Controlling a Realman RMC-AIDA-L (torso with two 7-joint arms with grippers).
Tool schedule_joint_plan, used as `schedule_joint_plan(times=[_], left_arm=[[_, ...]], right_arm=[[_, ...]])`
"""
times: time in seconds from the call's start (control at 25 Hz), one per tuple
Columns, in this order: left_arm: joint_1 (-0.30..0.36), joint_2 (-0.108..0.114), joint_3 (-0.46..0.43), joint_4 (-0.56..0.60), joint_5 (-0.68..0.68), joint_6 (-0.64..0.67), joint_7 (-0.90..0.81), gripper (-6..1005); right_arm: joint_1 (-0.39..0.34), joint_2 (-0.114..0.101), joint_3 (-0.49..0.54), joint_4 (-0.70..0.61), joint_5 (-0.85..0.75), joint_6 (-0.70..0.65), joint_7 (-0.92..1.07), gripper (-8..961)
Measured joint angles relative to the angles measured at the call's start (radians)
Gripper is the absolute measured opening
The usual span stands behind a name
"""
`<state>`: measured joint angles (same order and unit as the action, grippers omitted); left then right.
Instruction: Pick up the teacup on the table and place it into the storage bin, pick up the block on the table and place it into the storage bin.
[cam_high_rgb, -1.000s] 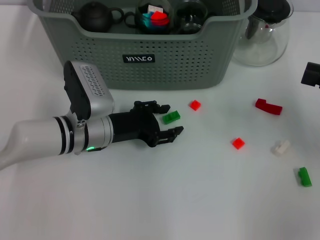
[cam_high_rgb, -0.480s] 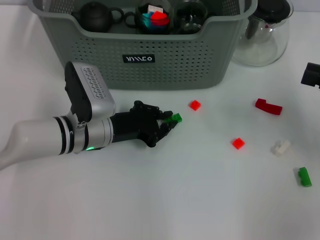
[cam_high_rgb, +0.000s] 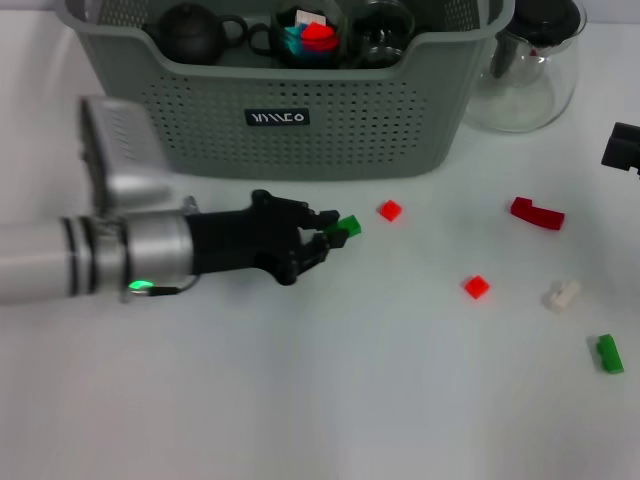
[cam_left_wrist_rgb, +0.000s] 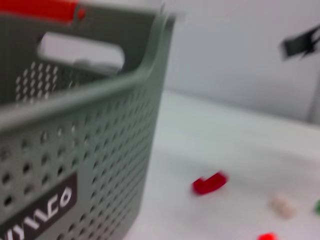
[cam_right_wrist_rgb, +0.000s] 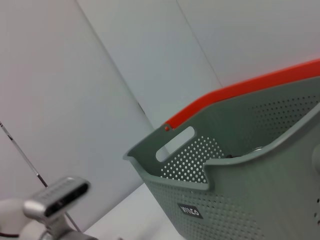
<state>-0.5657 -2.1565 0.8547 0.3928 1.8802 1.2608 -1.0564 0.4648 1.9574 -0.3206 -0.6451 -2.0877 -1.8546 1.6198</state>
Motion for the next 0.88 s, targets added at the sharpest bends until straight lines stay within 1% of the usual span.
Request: schedule_joint_plan(times=[0.12,0.2,0.24,0.4,0.44,0.48,0.52,0.56,0.6,0.64,0.68,0.72,0.76,0.84,0.88], left_arm=[[0.055,0.013,-0.012,0.138,0.022,0.172,-0.116,183],[0.073,0.026,-0.05,0.212,0.019,0.29,-0.172,183],[0.072,0.034,-0.085,0.24,0.016,0.36,-0.2,184],[0.033,0.056,-0.222,0.313,-0.011,0.54,-0.303,184],[0.021,0.057,-0.247,0.34,-0.027,0.566,-0.336,184],[0.021,0.057,-0.247,0.34,-0.027,0.566,-0.336,184],[0.005,0.059,-0.273,0.38,-0.052,0.592,-0.383,184],[0.005,0.059,-0.273,0.38,-0.052,0.592,-0.383,184],[-0.045,0.06,-0.293,0.514,-0.11,0.578,-0.536,184],[-0.045,0.06,-0.293,0.514,-0.11,0.578,-0.536,184],[-0.079,0.061,-0.285,0.583,-0.118,0.53,-0.616,184],[-0.101,0.062,-0.275,0.619,-0.116,0.489,-0.666,184],[-0.142,0.073,-0.226,0.652,-0.086,0.377,-0.749,184],[-0.186,0.096,-0.145,0.66,-0.032,0.243,-0.839,184],[-0.217,0.112,-0.09,0.652,0.012,0.16,-0.897,184]], right_arm=[[0.004,0.0,0.0,0.0,0.0,0.0,0.0,517],[0.004,0.0,0.0,-0.001,0.0,0.001,-0.002,517],[0.005,0.001,0.0,-0.001,0.0,0.004,-0.005,517],[0.005,0.005,-0.001,-0.001,0.0,0.015,-0.008,517],[0.005,0.005,-0.001,-0.001,0.0,0.015,-0.009,517],[0.005,0.005,-0.001,-0.001,0.0,0.016,-0.009,517],[0.005,0.005,-0.002,-0.001,0.0,0.016,-0.009,517],[0.005,0.005,-0.002,-0.001,0.0,0.016,-0.009,517],[0.005,0.005,-0.002,-0.001,0.0,0.016,-0.009,517],[0.005,0.005,-0.002,-0.001,0.0,0.016,-0.01,517],[0.005,0.005,-0.002,-0.001,0.0,0.016,-0.01,517],[0.005,0.006,-0.002,-0.001,0.0,0.017,-0.011,517],[0.006,0.007,-0.002,-0.001,0.0,0.016,-0.013,517],[0.007,0.008,-0.002,0.0,0.0,0.017,-0.018,517],[0.008,0.009,-0.002,0.001,0.0,0.017,-0.02,517]])
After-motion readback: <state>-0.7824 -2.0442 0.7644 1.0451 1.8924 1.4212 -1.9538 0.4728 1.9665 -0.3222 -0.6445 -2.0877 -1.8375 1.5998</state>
